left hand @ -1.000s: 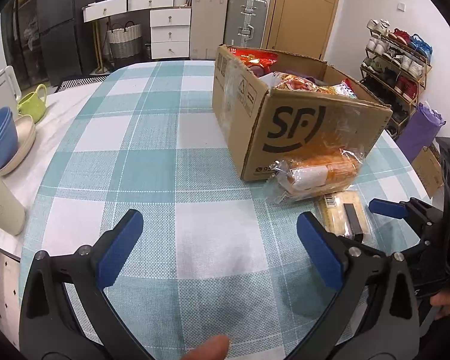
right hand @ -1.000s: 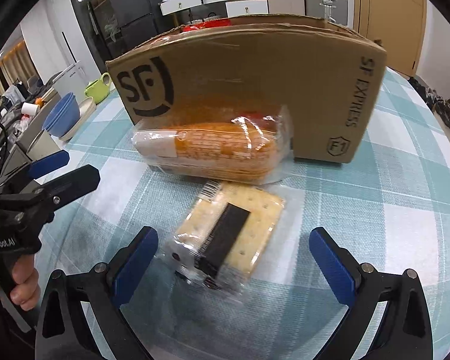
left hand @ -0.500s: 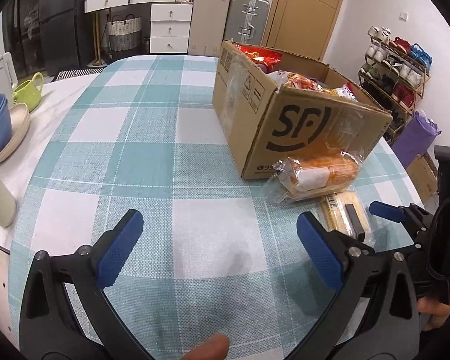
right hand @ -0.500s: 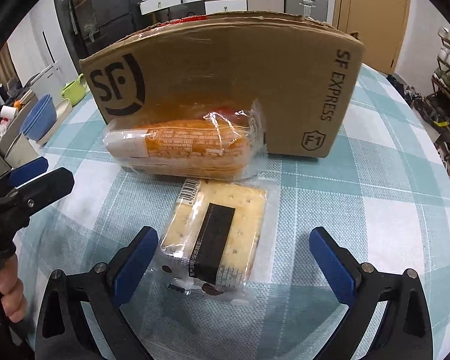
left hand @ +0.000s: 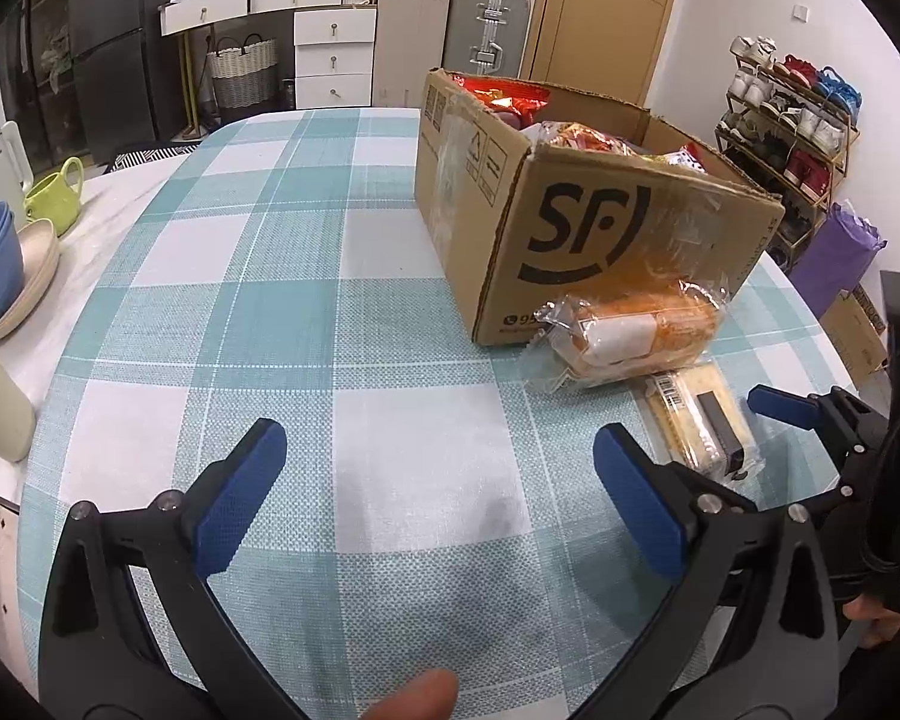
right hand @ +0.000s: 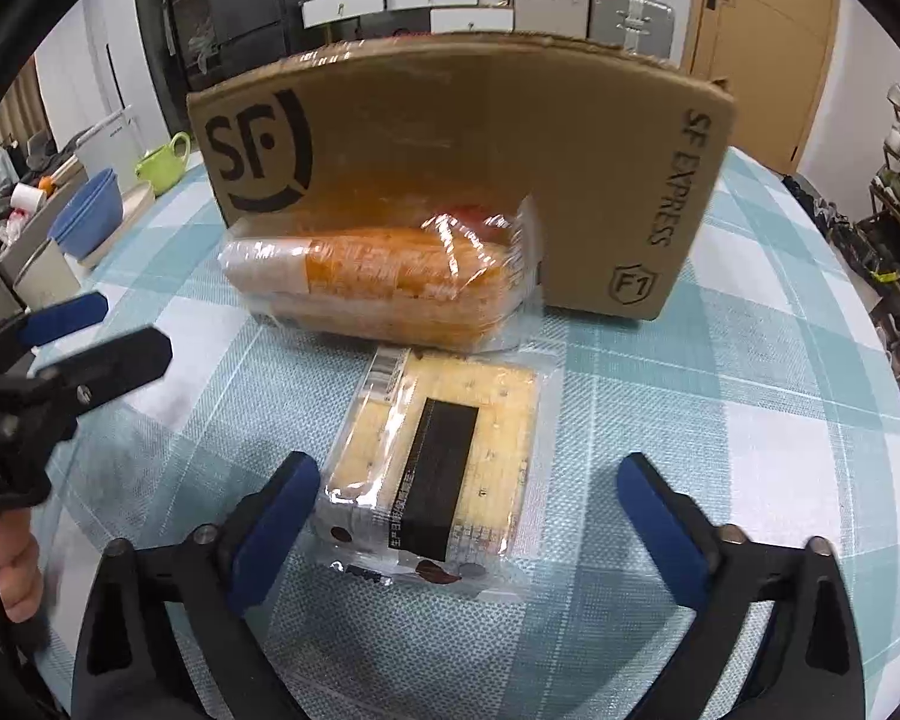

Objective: Organize snacks
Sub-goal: 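Grasp the white cracker pack with the right tool and lift it, then grasp the orange cake bar with the left tool while the right tool holds the cracker pack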

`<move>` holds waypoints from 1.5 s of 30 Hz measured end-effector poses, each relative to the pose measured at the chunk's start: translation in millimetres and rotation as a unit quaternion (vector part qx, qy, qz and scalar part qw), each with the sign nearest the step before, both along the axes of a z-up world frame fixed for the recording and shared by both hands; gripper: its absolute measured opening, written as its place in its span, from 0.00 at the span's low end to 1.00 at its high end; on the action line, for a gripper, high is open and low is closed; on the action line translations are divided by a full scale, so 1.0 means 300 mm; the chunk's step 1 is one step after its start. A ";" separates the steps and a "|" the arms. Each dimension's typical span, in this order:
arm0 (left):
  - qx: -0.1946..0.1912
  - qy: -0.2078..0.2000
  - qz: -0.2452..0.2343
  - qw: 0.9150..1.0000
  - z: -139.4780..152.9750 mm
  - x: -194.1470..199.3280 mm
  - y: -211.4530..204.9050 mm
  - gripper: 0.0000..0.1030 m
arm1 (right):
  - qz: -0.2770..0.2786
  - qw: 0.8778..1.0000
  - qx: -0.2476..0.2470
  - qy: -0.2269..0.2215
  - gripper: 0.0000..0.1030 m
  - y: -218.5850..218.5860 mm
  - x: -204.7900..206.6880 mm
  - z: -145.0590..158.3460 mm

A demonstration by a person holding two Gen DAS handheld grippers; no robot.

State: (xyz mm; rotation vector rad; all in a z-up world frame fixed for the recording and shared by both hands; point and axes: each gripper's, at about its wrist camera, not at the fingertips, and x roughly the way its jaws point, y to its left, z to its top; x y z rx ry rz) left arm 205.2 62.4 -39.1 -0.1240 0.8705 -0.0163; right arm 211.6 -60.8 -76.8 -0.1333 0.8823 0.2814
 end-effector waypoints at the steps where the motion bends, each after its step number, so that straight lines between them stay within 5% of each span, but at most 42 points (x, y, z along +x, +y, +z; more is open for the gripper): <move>1: 0.001 0.000 -0.002 1.000 -0.002 0.001 -0.004 0.99 | -0.007 1.000 0.000 -0.005 0.69 -0.006 -0.005 0.007; 3: -0.003 0.003 -0.005 1.000 -0.007 0.001 -0.009 0.99 | -0.015 1.000 0.011 -0.009 0.58 -0.024 -0.008 0.014; 15: -0.012 0.007 -0.016 1.000 -0.017 0.004 -0.037 0.99 | -0.040 0.990 0.129 -0.045 0.57 -0.183 -0.056 0.063; 30: -0.020 0.007 -0.048 0.999 -0.001 0.019 -0.131 0.99 | -0.057 0.984 0.156 -0.061 0.57 -0.242 -0.094 0.079; 45: 0.056 0.021 -0.116 0.991 -0.014 0.110 -0.307 0.99 | -0.077 0.979 0.177 -0.066 0.57 -0.348 -0.121 0.091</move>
